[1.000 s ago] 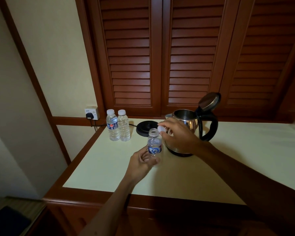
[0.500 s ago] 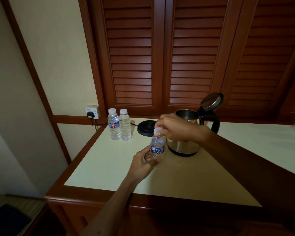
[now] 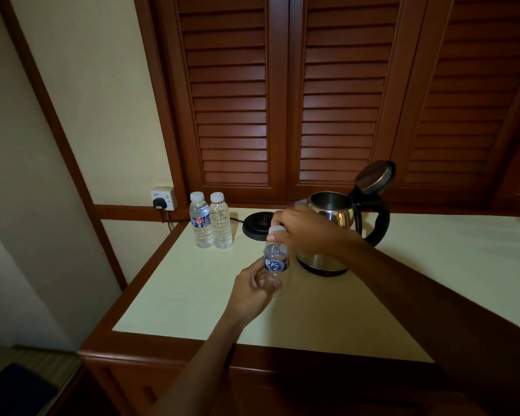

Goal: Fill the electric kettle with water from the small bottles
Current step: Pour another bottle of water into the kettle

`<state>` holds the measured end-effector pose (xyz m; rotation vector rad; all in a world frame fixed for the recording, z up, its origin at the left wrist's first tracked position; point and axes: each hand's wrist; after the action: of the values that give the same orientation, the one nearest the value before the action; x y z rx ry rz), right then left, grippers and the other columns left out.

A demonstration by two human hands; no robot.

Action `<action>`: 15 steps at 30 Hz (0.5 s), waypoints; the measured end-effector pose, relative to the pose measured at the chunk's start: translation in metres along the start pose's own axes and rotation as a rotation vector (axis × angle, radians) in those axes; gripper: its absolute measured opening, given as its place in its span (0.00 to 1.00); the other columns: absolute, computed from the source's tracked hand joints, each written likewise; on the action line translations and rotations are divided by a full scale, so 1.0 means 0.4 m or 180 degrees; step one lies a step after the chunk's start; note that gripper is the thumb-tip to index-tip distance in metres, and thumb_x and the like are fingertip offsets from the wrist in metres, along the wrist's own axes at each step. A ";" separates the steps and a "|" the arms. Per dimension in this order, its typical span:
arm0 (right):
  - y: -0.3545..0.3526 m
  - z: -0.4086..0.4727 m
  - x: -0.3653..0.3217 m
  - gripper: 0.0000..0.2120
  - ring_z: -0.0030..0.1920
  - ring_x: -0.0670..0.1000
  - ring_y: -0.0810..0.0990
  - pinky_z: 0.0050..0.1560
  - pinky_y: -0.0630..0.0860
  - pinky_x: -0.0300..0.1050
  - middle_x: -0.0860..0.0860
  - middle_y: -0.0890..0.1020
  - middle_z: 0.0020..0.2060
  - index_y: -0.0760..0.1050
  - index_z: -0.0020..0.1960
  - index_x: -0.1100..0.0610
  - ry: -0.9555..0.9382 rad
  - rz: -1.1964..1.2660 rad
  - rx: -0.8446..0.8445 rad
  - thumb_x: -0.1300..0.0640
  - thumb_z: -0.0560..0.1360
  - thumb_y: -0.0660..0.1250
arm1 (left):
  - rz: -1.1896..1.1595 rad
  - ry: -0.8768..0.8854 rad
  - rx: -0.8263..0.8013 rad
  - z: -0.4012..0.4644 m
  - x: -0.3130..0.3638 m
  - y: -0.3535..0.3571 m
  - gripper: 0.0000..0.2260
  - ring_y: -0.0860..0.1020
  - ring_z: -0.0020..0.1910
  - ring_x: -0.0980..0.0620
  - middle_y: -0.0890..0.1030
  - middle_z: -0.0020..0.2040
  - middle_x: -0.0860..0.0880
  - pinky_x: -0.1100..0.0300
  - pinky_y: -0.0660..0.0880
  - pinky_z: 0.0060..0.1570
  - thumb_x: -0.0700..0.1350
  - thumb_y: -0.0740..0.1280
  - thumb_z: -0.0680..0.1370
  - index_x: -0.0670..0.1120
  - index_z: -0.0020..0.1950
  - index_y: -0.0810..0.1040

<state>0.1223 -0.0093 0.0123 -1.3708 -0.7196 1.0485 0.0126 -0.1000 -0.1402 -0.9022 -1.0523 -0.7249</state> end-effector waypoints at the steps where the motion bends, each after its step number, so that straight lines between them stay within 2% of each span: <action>1: 0.011 0.006 -0.008 0.15 0.46 0.52 0.75 0.42 0.67 0.45 0.54 0.78 0.46 0.76 0.52 0.60 0.0050 -0.0331 0.0092 0.50 0.81 0.58 | 0.0015 -0.0019 0.0047 -0.001 0.002 0.003 0.18 0.81 0.50 0.59 0.84 0.50 0.55 0.72 0.76 0.46 0.35 0.68 0.75 0.54 0.60 0.79; 3: 0.045 0.016 -0.016 0.18 0.43 0.52 0.74 0.39 0.65 0.44 0.55 0.75 0.41 0.74 0.48 0.60 0.0225 -0.0728 0.0572 0.46 0.81 0.56 | 0.0060 -0.0043 0.0127 -0.004 0.006 0.007 0.18 0.80 0.51 0.65 0.84 0.51 0.58 0.76 0.74 0.44 0.36 0.69 0.75 0.54 0.60 0.79; 6: 0.071 0.012 -0.030 0.20 0.43 0.53 0.74 0.39 0.66 0.43 0.54 0.74 0.40 0.73 0.48 0.59 0.0699 -0.0528 0.1104 0.42 0.79 0.58 | 0.0105 -0.0034 0.0167 -0.007 0.007 0.010 0.20 0.78 0.52 0.68 0.83 0.52 0.60 0.76 0.73 0.45 0.35 0.69 0.75 0.55 0.61 0.78; 9: 0.071 0.021 -0.034 0.21 0.45 0.54 0.75 0.39 0.65 0.43 0.55 0.78 0.46 0.74 0.53 0.59 0.0906 -0.0573 0.1188 0.40 0.77 0.60 | 0.0104 -0.0069 0.0224 -0.008 0.008 0.012 0.20 0.78 0.51 0.69 0.83 0.51 0.61 0.77 0.72 0.44 0.35 0.70 0.74 0.54 0.61 0.78; 12: 0.059 0.026 -0.021 0.20 0.42 0.51 0.74 0.37 0.66 0.43 0.52 0.77 0.42 0.73 0.48 0.56 0.0729 -0.0162 0.0964 0.39 0.75 0.63 | 0.0074 -0.0056 0.0230 -0.008 0.008 0.009 0.19 0.80 0.50 0.65 0.83 0.50 0.60 0.77 0.72 0.43 0.35 0.70 0.74 0.53 0.62 0.79; 15: 0.048 0.011 -0.003 0.19 0.52 0.49 0.74 0.47 0.70 0.42 0.50 0.76 0.53 0.76 0.61 0.56 0.0159 0.0808 0.0691 0.45 0.76 0.65 | 0.0054 -0.0029 0.0178 -0.004 0.005 0.006 0.18 0.80 0.48 0.62 0.84 0.48 0.57 0.75 0.72 0.43 0.35 0.69 0.75 0.52 0.61 0.79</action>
<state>0.1148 -0.0104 -0.0058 -1.3160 -0.3876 1.2485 0.0158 -0.1005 -0.1392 -0.8660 -1.0669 -0.6747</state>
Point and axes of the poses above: each hand's wrist, its own z-axis towards the middle knuckle, its own y-axis out of the palm, x = y × z
